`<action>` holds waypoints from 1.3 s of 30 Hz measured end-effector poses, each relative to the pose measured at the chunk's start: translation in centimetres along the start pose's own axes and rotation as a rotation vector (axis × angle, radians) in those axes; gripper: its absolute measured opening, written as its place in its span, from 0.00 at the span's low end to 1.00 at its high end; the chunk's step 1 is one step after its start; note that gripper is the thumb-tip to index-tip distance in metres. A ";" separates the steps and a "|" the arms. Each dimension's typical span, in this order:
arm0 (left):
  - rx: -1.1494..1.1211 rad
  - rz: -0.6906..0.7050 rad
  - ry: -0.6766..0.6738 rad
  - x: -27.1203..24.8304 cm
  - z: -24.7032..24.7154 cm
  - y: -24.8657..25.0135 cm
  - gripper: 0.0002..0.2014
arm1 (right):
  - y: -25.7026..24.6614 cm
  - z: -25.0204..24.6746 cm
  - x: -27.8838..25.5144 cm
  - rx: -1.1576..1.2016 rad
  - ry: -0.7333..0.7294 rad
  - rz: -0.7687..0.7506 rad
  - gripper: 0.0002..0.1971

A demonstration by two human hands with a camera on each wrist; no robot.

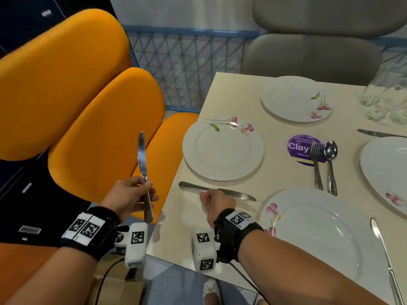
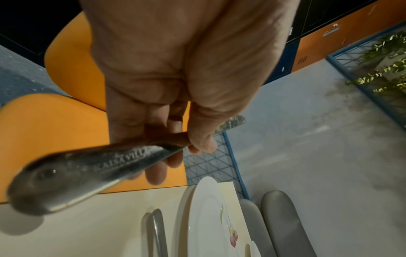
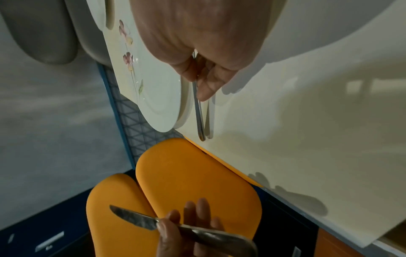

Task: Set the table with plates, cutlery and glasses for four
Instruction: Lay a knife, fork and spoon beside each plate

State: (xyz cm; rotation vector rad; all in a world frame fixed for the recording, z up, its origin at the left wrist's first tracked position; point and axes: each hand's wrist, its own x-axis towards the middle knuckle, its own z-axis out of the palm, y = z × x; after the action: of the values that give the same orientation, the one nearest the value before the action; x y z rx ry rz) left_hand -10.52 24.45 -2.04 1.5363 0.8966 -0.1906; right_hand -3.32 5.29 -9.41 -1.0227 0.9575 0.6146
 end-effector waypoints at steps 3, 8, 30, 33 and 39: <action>0.001 0.005 -0.018 0.1 -0.2 0.1 0.07 | 0.1 0.7 0.7 0.006 -0.049 -0.030 0.09; -0.004 0.019 -0.034 0.4 -0.6 0.3 0.06 | 0.7 1.1 1.4 0.048 -0.058 -0.049 0.09; -0.021 0.031 -0.073 1.3 -1.1 0.7 0.07 | 0.3 1.8 1.8 -0.130 -0.090 -0.032 0.12; -0.023 0.034 -0.078 1.4 -1.1 0.7 0.07 | 0.5 1.5 2.4 -0.168 -0.079 -0.071 0.10; -0.033 0.024 -0.079 1.6 -1.1 0.7 0.07 | 0.0 1.7 1.3 -0.404 0.086 -0.309 0.06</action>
State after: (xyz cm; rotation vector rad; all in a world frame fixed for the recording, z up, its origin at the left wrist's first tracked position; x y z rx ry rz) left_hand -9.46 26.20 -2.24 1.4984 0.8144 -0.2166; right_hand -2.09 6.88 -10.22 -1.5340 0.7409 0.5173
